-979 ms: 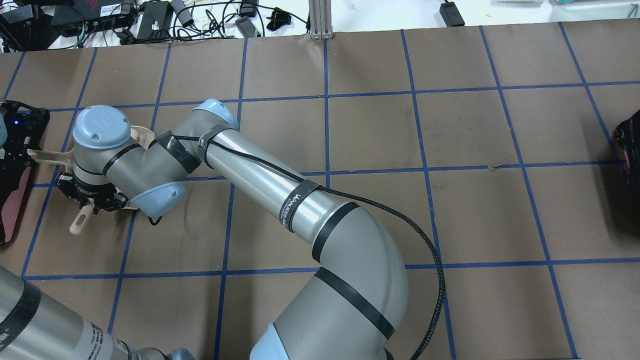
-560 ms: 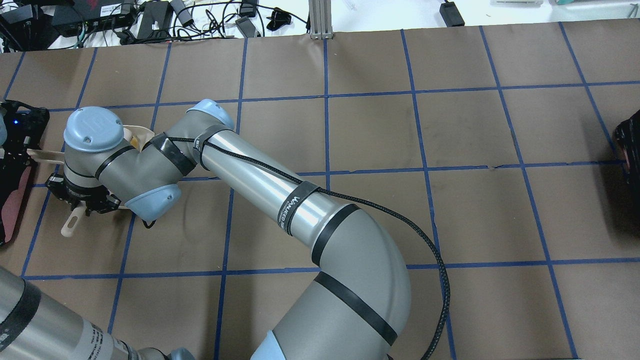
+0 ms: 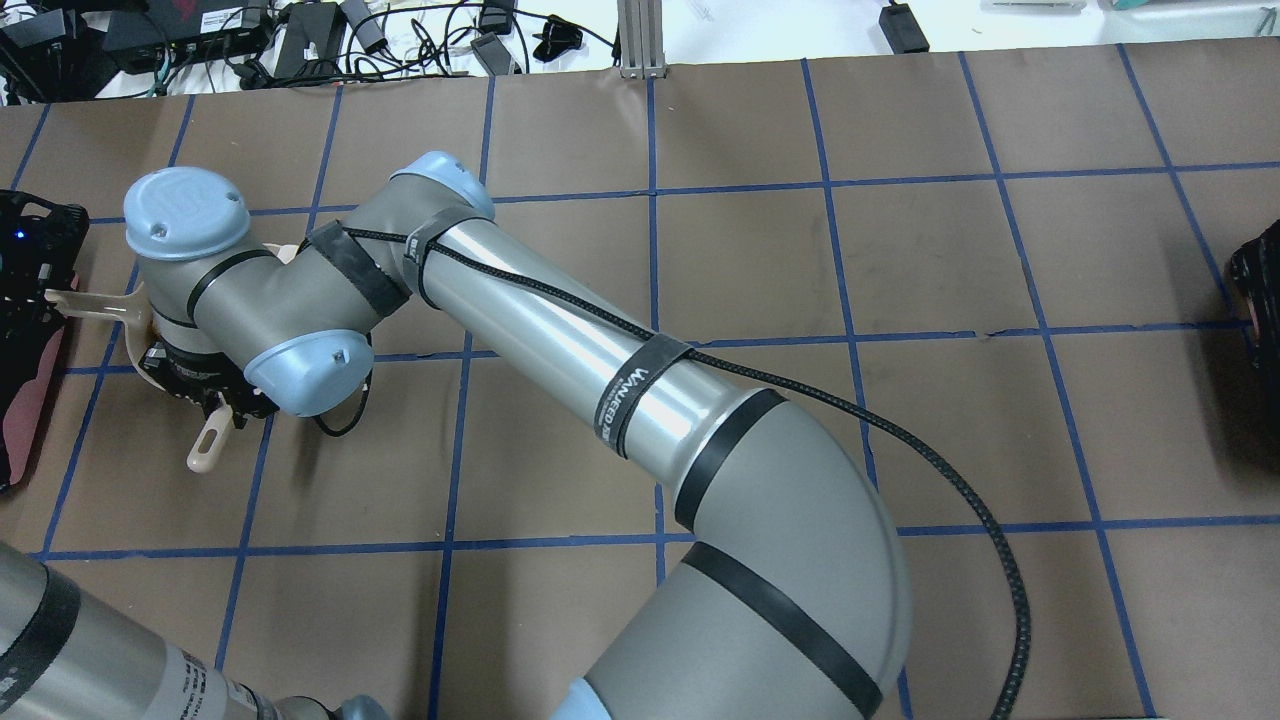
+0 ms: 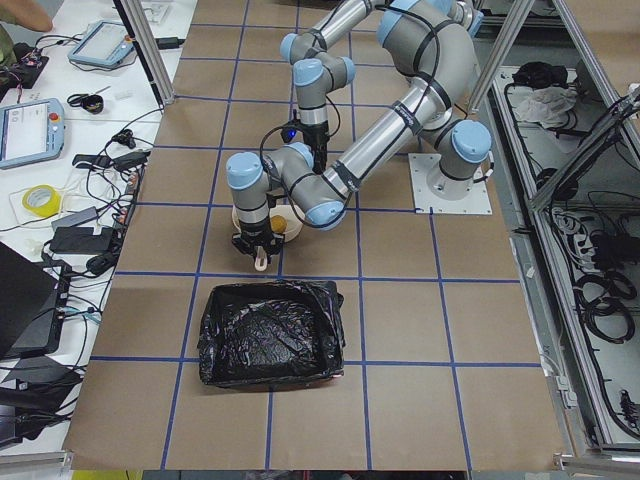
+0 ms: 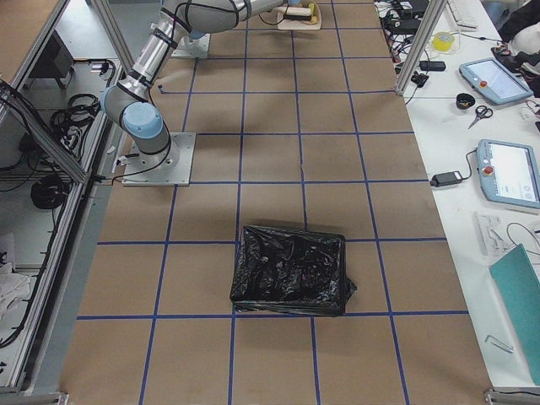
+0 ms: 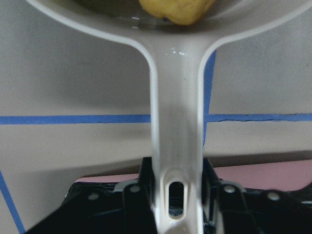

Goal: Sweep and dump trash in nearest bin
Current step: 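Sweep the trash into the dustpan with the brush in the right gripper, then lift the loaded dustpan toward the black bin while the right gripper withdraws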

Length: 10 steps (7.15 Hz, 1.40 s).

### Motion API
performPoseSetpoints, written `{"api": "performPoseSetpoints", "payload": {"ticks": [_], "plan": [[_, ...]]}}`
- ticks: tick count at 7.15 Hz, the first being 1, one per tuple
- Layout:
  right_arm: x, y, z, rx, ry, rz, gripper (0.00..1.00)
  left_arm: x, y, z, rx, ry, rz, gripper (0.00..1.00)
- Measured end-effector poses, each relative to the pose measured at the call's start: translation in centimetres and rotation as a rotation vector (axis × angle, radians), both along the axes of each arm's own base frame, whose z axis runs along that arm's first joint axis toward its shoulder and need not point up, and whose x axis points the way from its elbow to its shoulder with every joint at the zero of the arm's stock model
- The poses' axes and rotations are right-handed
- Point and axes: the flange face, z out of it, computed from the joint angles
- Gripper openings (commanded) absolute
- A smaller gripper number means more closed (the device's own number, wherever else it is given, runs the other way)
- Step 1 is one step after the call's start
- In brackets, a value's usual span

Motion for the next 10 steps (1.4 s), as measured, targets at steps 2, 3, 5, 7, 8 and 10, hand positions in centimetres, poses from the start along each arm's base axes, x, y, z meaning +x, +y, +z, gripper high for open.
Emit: {"api": "performPoseSetpoints", "payload": {"ticks": [2,3,5,7,8,10], "plan": [[-5.6,-0.8,2.2,-0.006,0.055,0.016,0.0,0.3,0.2,2.9,-0.047,0.005,0.02,0.0],[-9.0,-0.9,3.0,-0.01,0.094,0.026,0.0,0.6,0.4,4.4,-0.069,0.025,0.043,0.0],[-17.2,-0.2,3.7,-0.016,0.175,0.064,0.0,3.6,1.5,9.0,-0.116,0.022,0.105,0.0],[-25.1,2.1,4.0,0.004,0.224,0.13,0.0,10.4,4.3,14.0,-0.155,0.007,0.211,0.0],[-28.5,4.1,3.3,0.028,0.247,0.158,0.0,14.2,5.9,16.3,-0.175,-0.01,0.266,0.0],[-32.8,8.2,1.0,0.074,0.31,0.19,0.0,21.6,9.6,18.7,-0.2,-0.041,0.37,0.0]]}}
